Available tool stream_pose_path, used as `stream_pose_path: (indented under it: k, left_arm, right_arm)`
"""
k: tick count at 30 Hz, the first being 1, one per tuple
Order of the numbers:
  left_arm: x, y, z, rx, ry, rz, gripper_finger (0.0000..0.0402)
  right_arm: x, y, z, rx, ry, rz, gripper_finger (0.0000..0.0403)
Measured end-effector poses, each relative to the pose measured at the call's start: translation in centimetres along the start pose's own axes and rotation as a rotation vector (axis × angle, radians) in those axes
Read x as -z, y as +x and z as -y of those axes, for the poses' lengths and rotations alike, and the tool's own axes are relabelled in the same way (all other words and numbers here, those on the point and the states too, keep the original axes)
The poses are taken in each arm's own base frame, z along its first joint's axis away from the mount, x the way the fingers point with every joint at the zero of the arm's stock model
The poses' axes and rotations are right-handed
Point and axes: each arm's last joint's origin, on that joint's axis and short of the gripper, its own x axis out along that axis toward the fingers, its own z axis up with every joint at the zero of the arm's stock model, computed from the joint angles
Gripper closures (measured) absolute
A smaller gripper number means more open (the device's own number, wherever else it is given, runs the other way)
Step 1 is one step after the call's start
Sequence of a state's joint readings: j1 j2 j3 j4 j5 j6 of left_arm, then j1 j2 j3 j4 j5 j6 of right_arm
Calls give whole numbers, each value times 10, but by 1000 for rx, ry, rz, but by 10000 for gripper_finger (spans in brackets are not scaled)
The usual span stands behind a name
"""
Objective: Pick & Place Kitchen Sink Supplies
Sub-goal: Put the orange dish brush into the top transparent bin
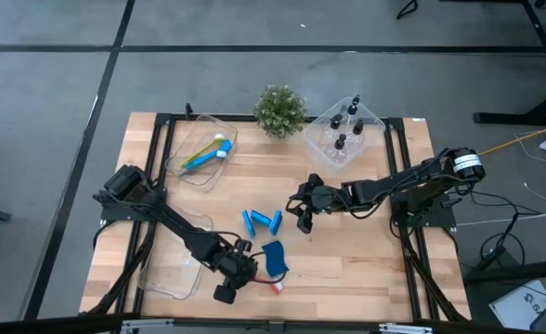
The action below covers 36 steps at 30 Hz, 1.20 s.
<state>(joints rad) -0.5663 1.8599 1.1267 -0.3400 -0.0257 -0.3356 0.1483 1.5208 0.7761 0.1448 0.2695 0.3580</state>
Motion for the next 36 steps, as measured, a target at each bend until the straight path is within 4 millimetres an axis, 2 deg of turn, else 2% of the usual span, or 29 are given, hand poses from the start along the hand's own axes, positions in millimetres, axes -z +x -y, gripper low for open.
stream_pose_path:
  k: [7, 11, 17, 21, 28, 36]
  left_arm:
    - [-1, 2, -8, 19, -12, -16, 249]
    - [4, 11, -14, 22, -61, -67, 249]
    - [2, 15, -14, 42, -39, -45, 254]
    - [2, 14, -14, 41, -38, -42, 287]
    - [2, 14, -14, 38, -37, -39, 384]
    - [0, 10, -14, 24, -37, -25, 386]
  right_arm:
    - [0, 0, 0, 0, 1, 1, 199]
    - [0, 0, 0, 0, 1, 1, 199]
    - [0, 0, 0, -1, 1, 2, 199]
    - [0, 0, 0, -1, 1, 2, 199]
    - [0, 0, 0, 0, 0, 1, 199]
    - [0, 0, 0, 0, -25, -1, 199]
